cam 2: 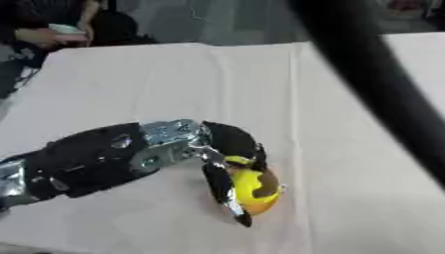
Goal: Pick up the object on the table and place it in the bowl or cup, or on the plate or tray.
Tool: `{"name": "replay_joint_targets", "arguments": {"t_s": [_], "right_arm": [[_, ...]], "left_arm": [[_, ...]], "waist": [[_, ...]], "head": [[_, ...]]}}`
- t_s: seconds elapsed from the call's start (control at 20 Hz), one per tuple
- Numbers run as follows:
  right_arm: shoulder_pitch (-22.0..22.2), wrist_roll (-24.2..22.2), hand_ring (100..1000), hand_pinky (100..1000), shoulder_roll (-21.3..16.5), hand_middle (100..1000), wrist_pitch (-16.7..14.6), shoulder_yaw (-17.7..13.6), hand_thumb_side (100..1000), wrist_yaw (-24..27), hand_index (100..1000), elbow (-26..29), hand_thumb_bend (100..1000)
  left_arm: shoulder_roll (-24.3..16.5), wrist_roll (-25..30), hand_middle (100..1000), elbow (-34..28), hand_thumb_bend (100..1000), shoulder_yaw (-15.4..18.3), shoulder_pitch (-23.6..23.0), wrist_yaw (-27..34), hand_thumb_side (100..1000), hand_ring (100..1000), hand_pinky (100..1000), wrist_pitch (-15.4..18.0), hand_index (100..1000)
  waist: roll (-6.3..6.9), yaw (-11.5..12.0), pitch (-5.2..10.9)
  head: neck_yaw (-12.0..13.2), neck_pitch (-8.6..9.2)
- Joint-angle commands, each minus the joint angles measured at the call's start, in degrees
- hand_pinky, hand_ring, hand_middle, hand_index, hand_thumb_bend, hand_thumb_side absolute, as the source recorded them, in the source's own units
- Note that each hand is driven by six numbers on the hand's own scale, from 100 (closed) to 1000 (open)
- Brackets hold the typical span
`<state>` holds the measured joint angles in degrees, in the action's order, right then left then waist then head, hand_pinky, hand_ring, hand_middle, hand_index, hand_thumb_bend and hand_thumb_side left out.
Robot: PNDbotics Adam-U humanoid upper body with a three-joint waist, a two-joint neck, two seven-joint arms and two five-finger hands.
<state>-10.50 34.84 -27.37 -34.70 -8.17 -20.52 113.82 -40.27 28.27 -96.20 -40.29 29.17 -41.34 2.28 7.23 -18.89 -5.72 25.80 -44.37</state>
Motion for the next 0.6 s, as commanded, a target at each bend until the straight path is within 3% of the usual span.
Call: {"name": "replay_joint_targets", "arguments": {"t_s": [0.05,0.35,0.6], "right_arm": [[0.08,17.13,487,461,-1.44,531,-17.27,-0.56,627,-0.09,620,0.78,560],[0.27,17.13,487,461,-1.38,531,-17.27,-0.65,627,-0.32,620,0.78,560],[0.89,17.13,487,461,-1.18,530,-17.27,-0.89,626,-0.86,618,0.78,559]], "left_arm": [[-1.74,0.78,775,-0.36,622,0.80,0.02,-0.94,849,817,704,0.01,746],[-2.21,1.18,784,-1.47,623,1.90,-0.74,-1.71,847,824,715,-0.89,753],[-3.08,0.58,789,-7.16,616,4.86,-2.20,-1.48,856,821,718,-4.33,756]], "waist": [[-0.67,0.17,0.70],[-0.71,0.41,0.74],[-0.94,1.24,0.94]], "head": [[0.74,0.25],[0.87,0.52],[0.38,1.26]]}}
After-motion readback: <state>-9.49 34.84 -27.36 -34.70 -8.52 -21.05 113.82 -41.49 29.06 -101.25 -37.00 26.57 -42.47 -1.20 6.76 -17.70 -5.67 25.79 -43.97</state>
